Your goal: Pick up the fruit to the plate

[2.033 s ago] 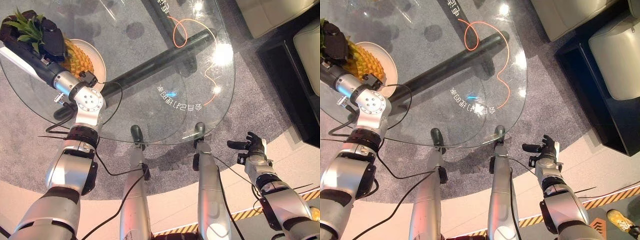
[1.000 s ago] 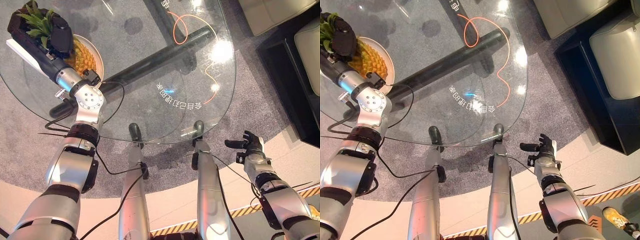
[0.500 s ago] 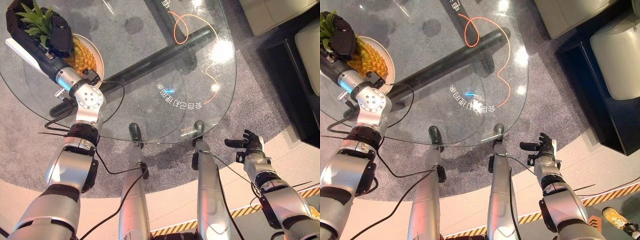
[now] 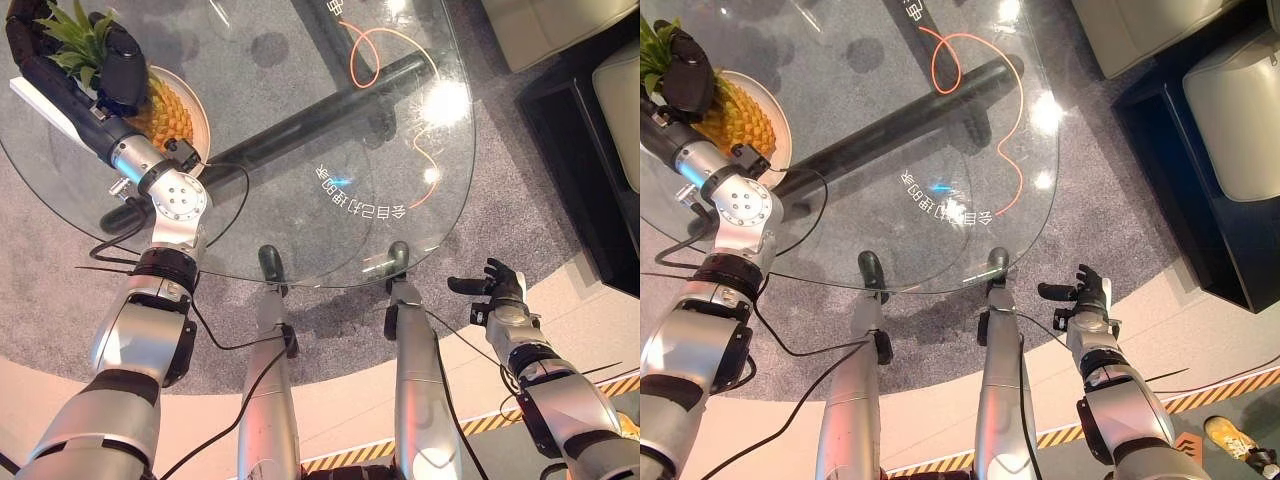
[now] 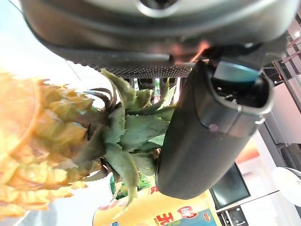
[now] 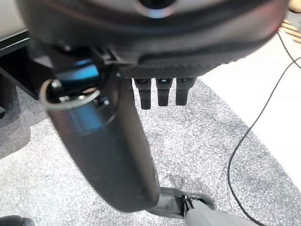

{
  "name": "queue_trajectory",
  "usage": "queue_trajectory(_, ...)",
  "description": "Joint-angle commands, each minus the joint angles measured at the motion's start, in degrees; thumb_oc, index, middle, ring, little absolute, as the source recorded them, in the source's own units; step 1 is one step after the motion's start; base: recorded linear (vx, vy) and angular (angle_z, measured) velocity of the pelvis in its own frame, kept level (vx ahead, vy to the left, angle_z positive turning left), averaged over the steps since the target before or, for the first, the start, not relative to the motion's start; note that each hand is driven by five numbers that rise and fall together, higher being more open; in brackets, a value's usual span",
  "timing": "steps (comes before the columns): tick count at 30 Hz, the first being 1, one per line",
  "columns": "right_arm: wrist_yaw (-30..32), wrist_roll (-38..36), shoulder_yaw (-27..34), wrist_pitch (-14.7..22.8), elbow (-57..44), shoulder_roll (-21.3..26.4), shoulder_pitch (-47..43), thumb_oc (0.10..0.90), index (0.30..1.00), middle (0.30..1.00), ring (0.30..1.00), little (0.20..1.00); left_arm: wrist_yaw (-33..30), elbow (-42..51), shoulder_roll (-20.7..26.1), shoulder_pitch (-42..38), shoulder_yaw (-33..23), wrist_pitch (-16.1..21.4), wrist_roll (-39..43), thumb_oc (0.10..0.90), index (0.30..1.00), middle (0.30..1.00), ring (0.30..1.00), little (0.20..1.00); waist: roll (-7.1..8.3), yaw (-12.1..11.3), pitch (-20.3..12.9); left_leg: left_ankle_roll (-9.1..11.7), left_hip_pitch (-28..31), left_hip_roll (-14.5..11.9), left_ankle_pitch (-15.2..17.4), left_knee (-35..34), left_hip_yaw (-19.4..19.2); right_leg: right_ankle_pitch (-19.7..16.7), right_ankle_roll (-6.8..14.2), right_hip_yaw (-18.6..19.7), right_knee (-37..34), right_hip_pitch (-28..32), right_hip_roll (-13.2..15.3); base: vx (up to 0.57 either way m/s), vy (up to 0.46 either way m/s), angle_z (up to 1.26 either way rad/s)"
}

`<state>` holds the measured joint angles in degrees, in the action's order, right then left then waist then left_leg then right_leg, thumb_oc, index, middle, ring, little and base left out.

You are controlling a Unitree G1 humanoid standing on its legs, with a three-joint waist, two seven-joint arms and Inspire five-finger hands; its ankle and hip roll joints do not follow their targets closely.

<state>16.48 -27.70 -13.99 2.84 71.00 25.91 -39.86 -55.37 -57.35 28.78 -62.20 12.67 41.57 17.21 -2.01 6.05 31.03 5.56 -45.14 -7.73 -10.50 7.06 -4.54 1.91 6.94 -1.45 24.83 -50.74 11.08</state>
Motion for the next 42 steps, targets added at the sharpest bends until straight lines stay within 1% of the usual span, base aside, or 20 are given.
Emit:
queue_trajectory(1,2.8,-2.0,1.9,0.5,2.2,0.8,1.6,0.8,0.9,0.9,0.9,0.9,-0.6,3.3,3.9,-2.0,-2.9,6.4,-0.2,0.572,0.705,0.705,0.705,0.672,1.09,-2.2,-1.2,0.2,-1.6,1.6,7.4,7.4,0.7,-2.4,-1.6,-3.7,-5.4,2.0,-1.2,0.0,0.0,0.0)
queue_trajectory(3,2.9,-2.0,2.2,0.5,2.1,0.8,1.6,0.8,0.9,0.9,0.9,0.9,-0.7,4.0,3.3,-0.8,-3.2,6.8,-0.1,0.6,0.728,0.728,0.728,0.7,1.02,-2.5,-1.2,0.2,-1.7,1.7,7.4,7.3,0.8,-2.5,-1.6,-3.8,-5.5,1.9,-1.1,0.0,0.0,0.0)
queue_trajectory(4,2.8,-2.0,2.4,0.5,2.1,0.8,1.8,0.8,0.9,0.9,0.9,0.9,-0.8,4.6,3.0,0.0,-3.4,6.9,-0.4,0.704,0.818,0.818,0.818,0.804,0.99,-2.6,-1.2,0.1,-1.8,1.8,7.4,7.3,0.8,-2.4,-1.6,-4.0,-5.6,2.0,-1.1,0.0,0.0,0.0)
queue_trajectory(5,2.9,-2.0,2.4,0.6,2.1,0.8,1.9,0.8,0.9,0.9,0.9,0.9,-1.0,4.8,2.9,0.3,-3.4,6.9,-0.8,0.72,0.832,0.832,0.832,0.82,0.95,-2.7,-1.2,0.1,-1.8,1.8,7.5,7.4,0.9,-2.4,-1.6,-4.0,-5.6,2.0,-1.1,0.0,0.0,0.0)
queue_trajectory(11,3.2,-2.1,2.6,0.6,1.5,0.6,2.4,0.8,0.9,0.9,0.9,0.9,-1.1,6.3,2.6,2.3,-3.8,6.9,-1.6,0.726,0.836,0.836,0.836,0.826,0.98,-3.0,-1.2,0.1,-2.0,1.8,7.5,7.5,1.1,-2.5,-1.5,-4.2,-5.6,1.9,-1.0,0.0,0.0,0.0)
queue_trajectory(12,3.2,-2.1,2.6,0.5,1.4,0.6,2.4,0.8,0.9,0.9,0.9,0.9,-1.1,6.4,2.6,2.4,-3.8,6.9,-1.6,0.737,0.846,0.846,0.846,0.837,0.97,-3.0,-1.2,0.1,-2.0,1.8,7.5,7.5,1.1,-2.5,-1.5,-4.2,-5.5,1.9,-1.0,0.0,0.0,0.0)
queue_trajectory(13,3.3,-2.1,2.7,0.5,1.3,0.6,2.5,0.8,0.9,0.9,0.9,0.9,-0.9,6.6,2.6,2.7,-3.9,7.0,-1.6,0.8,0.9,0.9,0.9,0.9,0.98,-3.1,-1.2,0.0,-2.0,1.8,7.6,7.5,1.1,-2.5,-1.5,-4.2,-5.5,1.8,-1.0,0.0,0.0,0.0)
queue_trajectory(15,3.2,-2.1,2.8,0.6,1.3,0.5,3.0,0.8,0.9,0.9,0.9,0.9,-0.5,7.1,2.4,3.6,-3.9,7.1,-1.8,0.8,0.9,0.9,0.9,0.9,0.97,-3.2,-1.2,0.1,-1.5,1.8,8.2,7.8,1.2,-1.9,-1.4,-4.3,-5.1,2.3,-0.9,0.0,0.0,0.0)
queue_trajectory(16,3.2,-2.1,3.0,0.5,1.3,0.7,2.7,0.8,0.9,0.9,0.9,0.9,-0.2,7.4,2.4,3.6,-4.0,7.3,-1.9,0.8,0.9,0.9,0.9,0.9,0.89,-3.3,-1.2,0.0,-2.0,1.9,7.7,7.6,1.2,-2.5,-1.5,-4.4,-5.4,1.9,-0.8,0.0,0.0,0.0)
queue_trajectory(21,3.7,-2.2,3.3,0.6,0.9,0.4,3.4,0.8,0.9,0.9,0.9,0.9,-0.2,9.7,1.2,6.5,-4.3,8.3,-2.2,0.8,0.9,0.9,0.9,0.9,0.65,-3.9,-1.2,-0.1,-1.3,2.1,8.3,7.6,1.4,-2.0,-1.4,-4.7,-5.3,2.6,-0.6,0.0,0.0,0.0)
queue_trajectory(25,4.3,-2.3,3.7,0.6,0.3,0.1,3.4,0.8,0.9,0.9,0.9,0.9,0.6,11.6,0.3,8.2,-4.6,8.9,-2.8,0.8,0.9,0.9,0.9,0.9,0.53,-4.4,-1.2,-0.3,-2.1,2.3,7.7,7.5,1.7,-2.6,-1.4,-5.0,-5.4,2.0,-0.5,0.0,-0.014,0.03)
queue_trajectory(27,4.4,-2.2,3.9,0.6,0.2,0.0,3.9,0.8,0.9,0.9,0.9,0.9,1.0,12.5,-0.2,9.4,-4.7,9.1,-3.0,0.8,0.9,0.9,0.9,0.9,0.52,-4.5,-1.2,-0.3,-1.4,2.2,8.3,7.6,1.7,-2.0,-1.3,-5.0,-5.1,2.7,-0.4,0.0,0.0,0.0)
queue_trajectory(28,4.5,-2.1,4.0,0.6,0.1,0.0,3.6,0.8,0.9,0.9,0.9,0.9,1.3,13.0,-0.2,9.5,-4.9,9.4,-3.0,0.8,0.9,0.9,0.9,0.9,0.47,-4.6,-1.2,-0.4,-1.8,2.3,7.8,7.4,1.8,-2.5,-1.3,-5.1,-5.4,2.3,-0.4,0.0,0.0,0.0)
queue_trajectory(31,4.7,-2.2,4.4,0.5,0.2,0.2,3.6,0.8,0.9,0.9,0.9,0.9,1.8,14.4,-0.6,10.8,-5.2,10.4,-3.3,0.8,0.9,0.9,0.9,0.9,0.39,-5.0,-1.2,-0.4,-1.7,2.3,7.7,7.3,1.8,-2.7,-1.3,-5.3,-5.5,2.7,-0.2,0.0,0.0,0.0)
queue_trajectory(33,4.6,-2.3,4.6,0.8,0.4,0.2,4.2,0.8,0.9,0.9,0.9,0.9,2.2,15.6,-1.0,12.0,-5.4,11.1,-3.5,0.8,0.9,0.9,0.9,0.9,0.38,-5.2,-1.2,-0.4,-1.0,2.3,8.3,7.4,2.0,-2.1,-1.2,-5.4,-5.3,3.4,-0.1,0.0,0.0,0.0)
queue_trajectory(34,4.5,-2.1,4.9,0.8,0.3,0.2,4.1,0.8,0.9,0.9,0.9,0.9,2.4,16.3,-1.1,11.9,-5.5,11.2,-3.6,0.8,0.9,0.9,0.9,0.9,0.32,-5.3,-1.2,-0.5,-1.5,2.3,7.8,7.2,2.1,-2.6,-1.2,-5.4,-5.5,2.9,-0.1,0.0,0.0,0.0)
queue_trajectory(39,4.8,-2.3,5.4,1.0,0.0,0.0,4.7,0.8,0.9,0.9,0.9,0.9,3.6,20.1,-1.9,13.1,-6.1,11.7,-4.2,0.8,0.9,0.9,0.9,0.9,0.21,-5.7,-1.2,-0.7,-0.4,2.5,7.9,6.9,2.4,-2.7,-1.0,-5.4,-5.6,3.9,0.2,0.0,-0.013,0.03)
queue_trajectory(40,4.8,-2.4,5.3,0.9,-0.1,0.0,4.9,0.8,0.9,0.9,0.9,0.9,3.6,20.5,-2.0,13.4,-6.1,11.8,-4.3,0.8,0.9,0.9,0.9,0.9,0.24,-5.8,-1.2,-0.6,0.1,2.5,8.4,7.0,2.4,-2.2,-0.9,-5.5,-5.4,4.4,0.3,-0.02,-0.022,0.09)
queue_trajectory(41,5.0,-2.5,5.4,0.8,-0.1,0.0,4.5,0.8,0.9,0.9,0.9,0.9,3.7,20.9,-2.1,13.2,-6.2,12.1,-4.6,0.8,0.9,0.9,0.9,0.9,0.22,-5.8,-1.2,-0.7,-0.5,2.5,7.8,6.9,2.4,-2.8,-1.0,-5.5,-5.6,3.9,0.3,-0.02,-0.011,0.1)
queue_trajectory(42,5.0,-2.5,5.5,0.8,-0.1,0.0,4.6,0.8,0.9,0.9,0.9,0.9,3.7,21.3,-2.3,13.3,-6.1,12.3,-4.9,0.8,0.9,0.9,0.9,0.9,0.19,-5.8,-1.2,-0.7,-0.3,2.5,7.9,7.0,2.4,-2.6,-1.0,-5.6,-5.5,4.1,0.4,-0.03,-0.005,0.1)
